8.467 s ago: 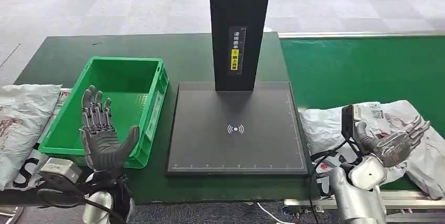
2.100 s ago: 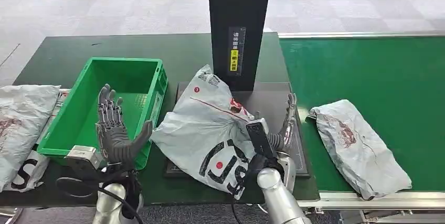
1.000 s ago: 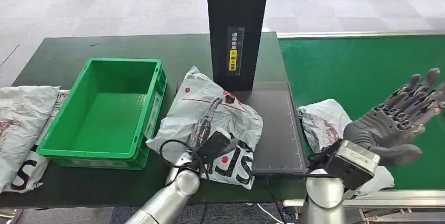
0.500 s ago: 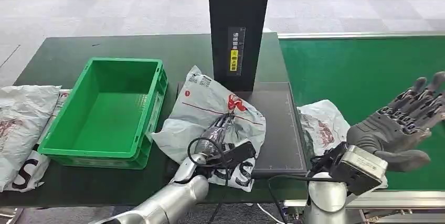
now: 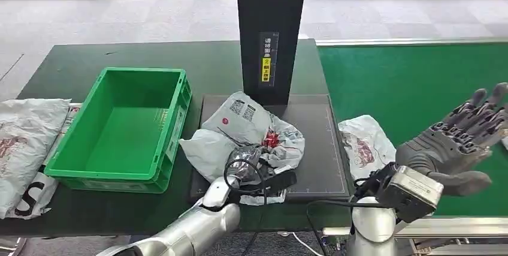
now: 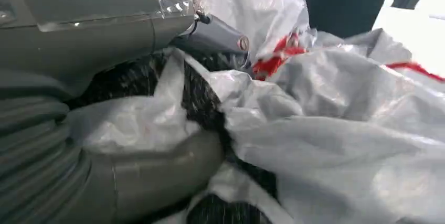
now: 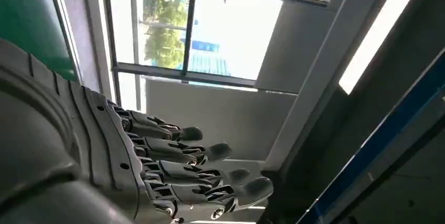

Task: Moved the parcel from conveyor to table for the left to box.

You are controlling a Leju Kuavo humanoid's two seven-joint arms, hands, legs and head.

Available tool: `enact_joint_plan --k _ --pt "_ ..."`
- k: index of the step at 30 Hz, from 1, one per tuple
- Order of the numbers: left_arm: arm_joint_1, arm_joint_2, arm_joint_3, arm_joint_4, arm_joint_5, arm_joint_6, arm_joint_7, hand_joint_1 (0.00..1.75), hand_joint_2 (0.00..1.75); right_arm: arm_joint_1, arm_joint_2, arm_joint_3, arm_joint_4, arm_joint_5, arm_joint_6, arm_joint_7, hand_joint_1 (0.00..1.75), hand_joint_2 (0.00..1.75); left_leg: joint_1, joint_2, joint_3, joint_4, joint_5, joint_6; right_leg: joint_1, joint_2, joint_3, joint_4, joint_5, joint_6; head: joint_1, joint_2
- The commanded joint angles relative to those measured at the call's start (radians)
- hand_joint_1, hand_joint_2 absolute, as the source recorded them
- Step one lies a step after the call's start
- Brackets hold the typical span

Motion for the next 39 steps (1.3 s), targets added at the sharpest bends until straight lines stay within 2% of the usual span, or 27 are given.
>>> enact_joint_plan --k 1,5,11,13,14,16,17,18,20,22,23,25,29,36,38,39 --pt "0.016 0.031 0.002 0.063 -0.045 0.008 0.028 1.75 1.75 0.119 0.05 0.011 0.041 -0.008 0.001 0.001 0.0 0.0 0.001 0.001 0.005 -0.007 0.001 0.0 0.001 0.0 0.005 -0.007 0.001 -0.001 0.0 0.0" --pt "0.012 0.041 0.034 0.042 -0.084 0.1 0.024 1.75 1.75 0.122 0.05 0.004 0.043 -0.007 0.001 0.001 0.0 0.0 0.0 0.001 0.004 -0.005 0.0 0.0 0.001 0.0 0.004 -0.004 0.0 -0.001 0.0 0.0" --pt "0.012 0.041 0.034 0.042 -0.084 0.1 0.024 1.75 1.75 0.122 0.05 0.004 0.043 -0.007 0.001 0.001 0.0 0.0 0.001 0.0 0.003 -0.006 0.001 -0.001 0.001 -0.001 0.003 -0.005 0.0 -0.001 0.0 0.0" --pt "-0.008 0.072 0.05 -0.022 -0.183 0.189 0.092 1.75 1.75 0.123 0.05 -0.002 0.044 -0.013 0.001 0.001 0.0 0.0 0.001 0.0 0.002 -0.004 0.0 0.0 0.001 -0.001 0.002 -0.004 0.0 -0.001 0.0 0.0" --pt "0.023 0.108 0.14 -0.175 -0.38 0.189 0.178 1.75 1.75 0.121 0.05 -0.004 0.048 -0.013 0.001 0.001 0.0 0.0 0.001 0.0 0.002 -0.005 0.0 0.0 0.001 0.0 0.002 -0.005 0.0 -0.001 0.0 0.0" --pt "0.034 0.116 0.332 -0.351 -0.692 0.189 0.229 1.75 1.75 0.116 0.05 -0.007 0.06 -0.028 0.001 0.001 0.0 0.0 0.001 0.001 0.002 -0.006 0.001 -0.001 0.002 0.0 0.002 -0.006 0.001 -0.002 0.0 0.0" --pt "0.033 0.112 0.394 -0.422 -0.774 0.189 0.211 1.75 1.75 0.116 0.05 -0.012 0.065 -0.034 0.001 0.001 0.0 0.0 0.001 0.001 -0.001 -0.003 0.0 -0.001 0.001 0.0 -0.002 -0.002 0.0 -0.001 0.0 0.0" --pt "0.027 0.124 0.399 -0.466 -0.806 0.189 0.221 1.75 1.75 0.115 0.05 -0.014 0.07 -0.038 0.001 0.001 0.0 0.0 0.002 0.0 -0.002 -0.002 0.001 -0.001 0.002 -0.001 -0.002 -0.003 0.0 -0.002 0.0 0.0" --pt "-0.02 0.245 0.221 -0.667 -0.806 0.189 0.386 1.75 1.75 0.108 0.05 -0.023 0.1 -0.049 0.001 0.001 0.0 0.0 0.002 0.0 -0.001 -0.006 0.002 -0.001 0.002 -0.001 -0.002 -0.005 0.001 -0.002 0.0 0.0" --pt "-0.092 0.33 0.091 -0.721 -0.806 0.189 0.523 1.75 1.75 0.109 0.05 -0.015 0.103 -0.048 0.001 0.001 0.0 0.0 0.002 0.001 -0.005 -0.002 0.002 -0.001 0.002 0.001 -0.005 -0.002 0.001 -0.002 0.0 0.0" --pt "-0.107 0.338 0.054 -0.718 -0.806 0.189 0.559 1.75 1.75 0.114 0.05 -0.015 0.098 -0.048 0.001 0.001 0.0 0.0 0.001 0.003 -0.004 -0.003 0.002 -0.002 0.002 0.002 -0.005 -0.002 0.001 -0.002 0.0 0.0" --pt "-0.107 0.338 0.054 -0.718 -0.806 0.189 0.559 1.75 1.75 0.114 0.05 -0.015 0.098 -0.048 0.001 0.001 0.0 0.0 0.001 0.006 -0.004 -0.003 0.002 -0.002 0.002 0.004 -0.007 -0.001 0.003 -0.004 0.0 0.0" --pt "-0.107 0.338 0.054 -0.718 -0.806 0.189 0.559 1.75 1.75 0.114 0.05 -0.015 0.098 -0.048 0.001 0.001 0.0 0.0 0.002 -0.002 -0.002 -0.004 0.003 -0.002 0.003 -0.003 -0.003 -0.003 0.001 -0.003 0.0 0.0" --pt "-0.107 0.338 0.054 -0.718 -0.806 0.189 0.559 1.75 1.75 0.114 0.05 -0.015 0.098 -0.048 0.001 0.001 0.0 0.0 0.002 0.0 -0.005 -0.003 0.002 -0.001 0.002 -0.001 -0.005 -0.002 0.001 -0.003 0.0 0.0" --pt "-0.147 0.372 -0.055 -0.709 -0.806 0.189 0.672 1.75 1.75 0.116 0.05 -0.011 0.097 -0.06 0.001 0.001 0.0 0.0 0.002 -0.002 -0.003 -0.004 0.002 -0.002 0.002 -0.002 -0.003 -0.004 0.001 -0.003 0.0 0.0" --pt "-0.169 0.382 -0.064 -0.697 -0.806 0.189 0.676 1.75 1.75 0.112 0.05 -0.016 0.102 -0.073 0.001 0.001 0.0 0.0 0.002 -0.002 -0.003 -0.005 0.002 -0.002 0.002 -0.003 -0.003 -0.004 0.001 -0.004 0.0 0.0"
